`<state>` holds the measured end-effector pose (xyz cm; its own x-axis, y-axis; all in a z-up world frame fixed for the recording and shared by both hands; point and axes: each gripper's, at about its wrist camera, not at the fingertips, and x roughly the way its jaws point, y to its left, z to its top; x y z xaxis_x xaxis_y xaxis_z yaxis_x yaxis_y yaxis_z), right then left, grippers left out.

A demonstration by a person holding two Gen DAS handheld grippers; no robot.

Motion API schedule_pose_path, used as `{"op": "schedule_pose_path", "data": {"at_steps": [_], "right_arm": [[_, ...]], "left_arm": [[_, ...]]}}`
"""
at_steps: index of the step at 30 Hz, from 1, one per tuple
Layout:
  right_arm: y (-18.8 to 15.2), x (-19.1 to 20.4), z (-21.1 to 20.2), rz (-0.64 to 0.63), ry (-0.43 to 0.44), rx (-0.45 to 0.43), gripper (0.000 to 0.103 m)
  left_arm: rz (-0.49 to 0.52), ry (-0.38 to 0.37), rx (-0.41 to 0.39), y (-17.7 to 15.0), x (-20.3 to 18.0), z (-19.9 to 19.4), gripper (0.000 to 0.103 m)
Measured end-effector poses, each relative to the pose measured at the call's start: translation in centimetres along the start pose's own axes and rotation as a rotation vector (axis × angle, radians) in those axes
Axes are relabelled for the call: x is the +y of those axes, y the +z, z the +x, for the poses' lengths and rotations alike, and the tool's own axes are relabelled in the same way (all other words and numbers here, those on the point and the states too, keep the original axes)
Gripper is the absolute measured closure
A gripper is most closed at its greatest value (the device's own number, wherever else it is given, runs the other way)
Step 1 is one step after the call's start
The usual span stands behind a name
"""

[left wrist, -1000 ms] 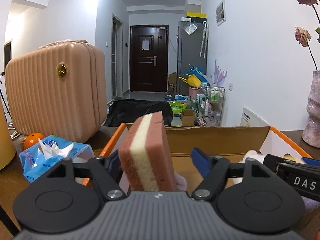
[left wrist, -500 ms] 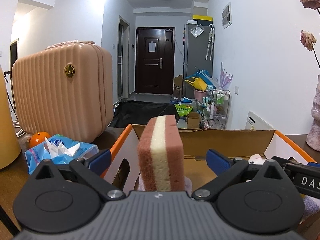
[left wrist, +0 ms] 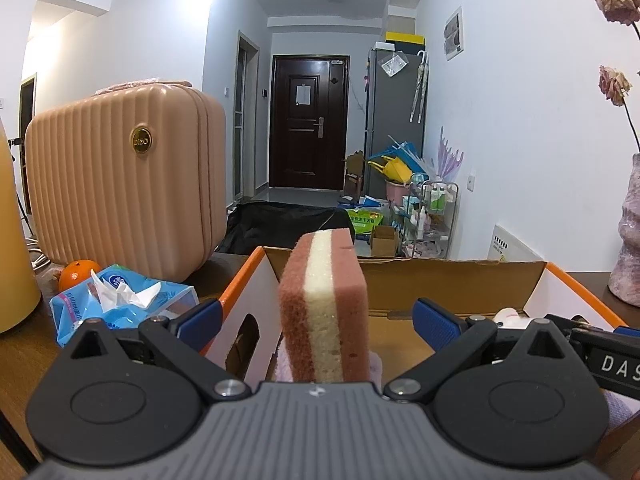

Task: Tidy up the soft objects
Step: 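Open the right gripper to drop the plush while the left gripper lowers the sponge into the box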

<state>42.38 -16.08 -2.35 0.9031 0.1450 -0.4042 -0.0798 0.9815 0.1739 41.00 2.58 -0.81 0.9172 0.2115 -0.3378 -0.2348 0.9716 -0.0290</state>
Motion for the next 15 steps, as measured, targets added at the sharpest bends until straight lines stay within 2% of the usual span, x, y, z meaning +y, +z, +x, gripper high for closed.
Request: {"op": "schedule_pose_path", "data": {"at_steps": [15], "right_arm": [[-0.8,-0.1,-2.5,-0.031,-0.005,-0.020,0.014]], "left_arm": [[0.016,-0.005,-0.020,-0.6,0.5,-2.0,0.000]]}}
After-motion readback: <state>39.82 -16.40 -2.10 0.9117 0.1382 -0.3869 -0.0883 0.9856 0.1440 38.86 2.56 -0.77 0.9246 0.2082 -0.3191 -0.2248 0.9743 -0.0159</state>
